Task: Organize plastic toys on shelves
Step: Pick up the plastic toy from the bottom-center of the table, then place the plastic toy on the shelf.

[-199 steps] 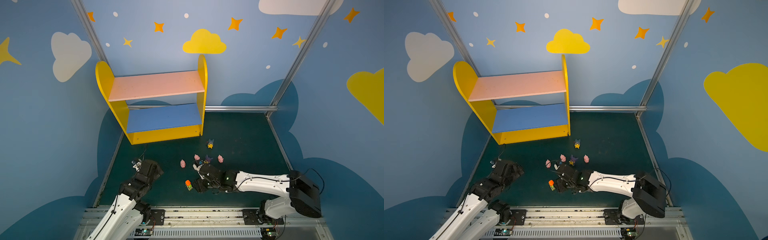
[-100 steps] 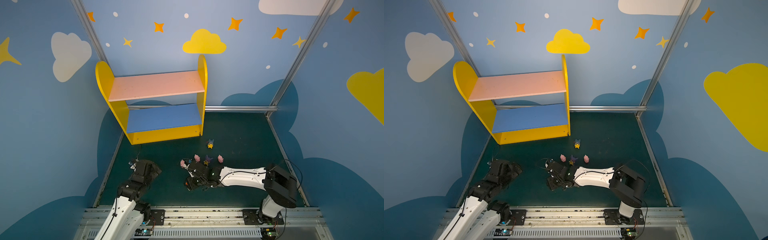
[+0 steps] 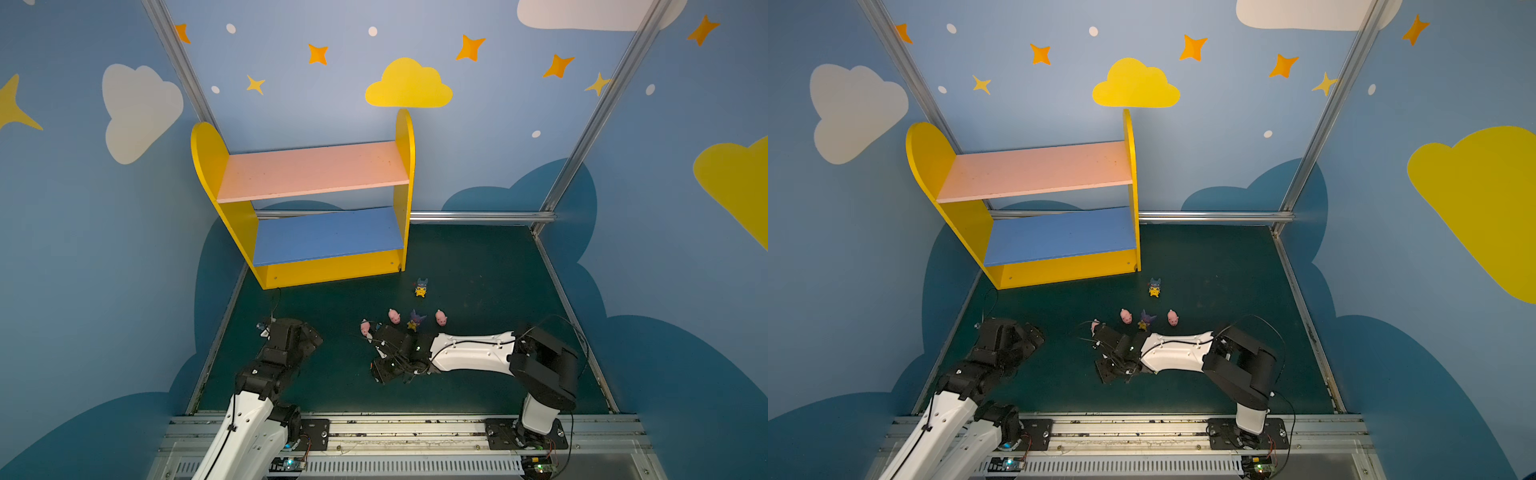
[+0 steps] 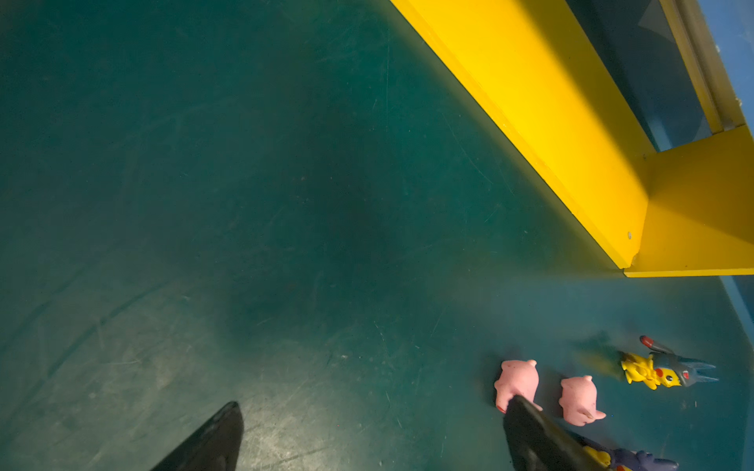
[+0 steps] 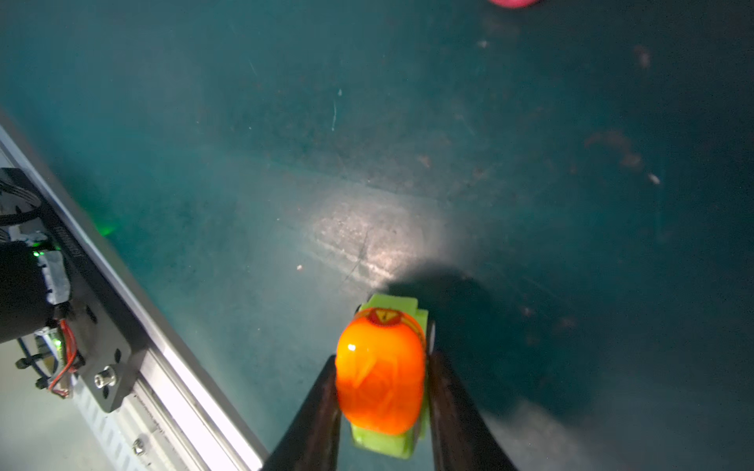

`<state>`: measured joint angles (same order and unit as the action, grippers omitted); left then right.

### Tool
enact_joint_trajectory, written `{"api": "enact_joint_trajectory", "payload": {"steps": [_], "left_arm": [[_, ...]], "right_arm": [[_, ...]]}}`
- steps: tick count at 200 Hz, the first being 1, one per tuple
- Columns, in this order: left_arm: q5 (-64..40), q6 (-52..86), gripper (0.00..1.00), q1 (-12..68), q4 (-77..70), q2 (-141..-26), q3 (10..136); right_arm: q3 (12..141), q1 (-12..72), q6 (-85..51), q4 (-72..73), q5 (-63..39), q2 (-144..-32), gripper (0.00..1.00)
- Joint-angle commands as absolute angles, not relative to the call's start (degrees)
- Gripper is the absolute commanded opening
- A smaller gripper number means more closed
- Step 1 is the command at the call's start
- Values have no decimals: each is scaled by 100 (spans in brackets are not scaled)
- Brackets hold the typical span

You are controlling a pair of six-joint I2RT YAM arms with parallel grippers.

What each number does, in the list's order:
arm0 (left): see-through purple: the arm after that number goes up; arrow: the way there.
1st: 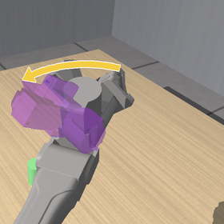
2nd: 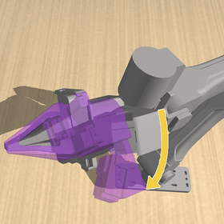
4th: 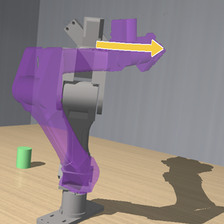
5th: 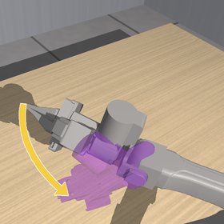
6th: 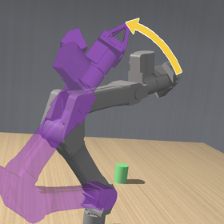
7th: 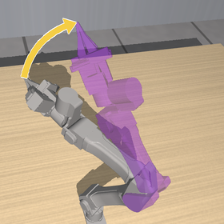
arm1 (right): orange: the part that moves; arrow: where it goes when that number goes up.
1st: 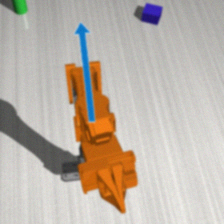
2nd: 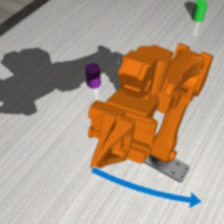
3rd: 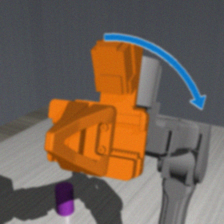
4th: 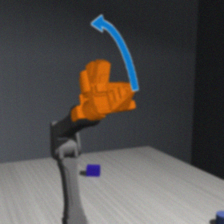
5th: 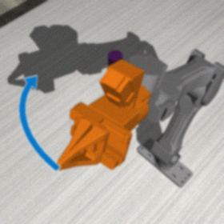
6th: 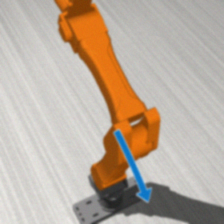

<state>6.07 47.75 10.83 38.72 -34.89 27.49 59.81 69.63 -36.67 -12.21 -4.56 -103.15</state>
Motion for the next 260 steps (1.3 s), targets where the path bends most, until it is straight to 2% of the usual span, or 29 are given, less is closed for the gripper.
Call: {"api": "enact_joint_trajectory", "payload": {"steps": [1,36,85,139,184,260], "left_arm": [[605,4702,99,1046,3839,-3466,2716],[624,4737,100,1046,3863,-3373,2689],[633,4705,100,988,3894,-3417,2886],[514,4555,100,811,3770,-3754,3285],[322,4433,100,722,3558,-4141,3523],[220,4362,100,690,3528,-4132,3620]], "right_arm": [[6092,6958,-3743,-1388,-538,-10414,29],[6080,6925,-3788,-1463,-553,-10435,18],[6235,6700,-3666,-1574,-745,-9754,17],[6652,5889,-3621,-1247,-1483,-9341,17],[7065,5098,-4257,-124,-2543,-10001,17],[7883,4805,-5251,1453,-3103,-11581,16]]}}
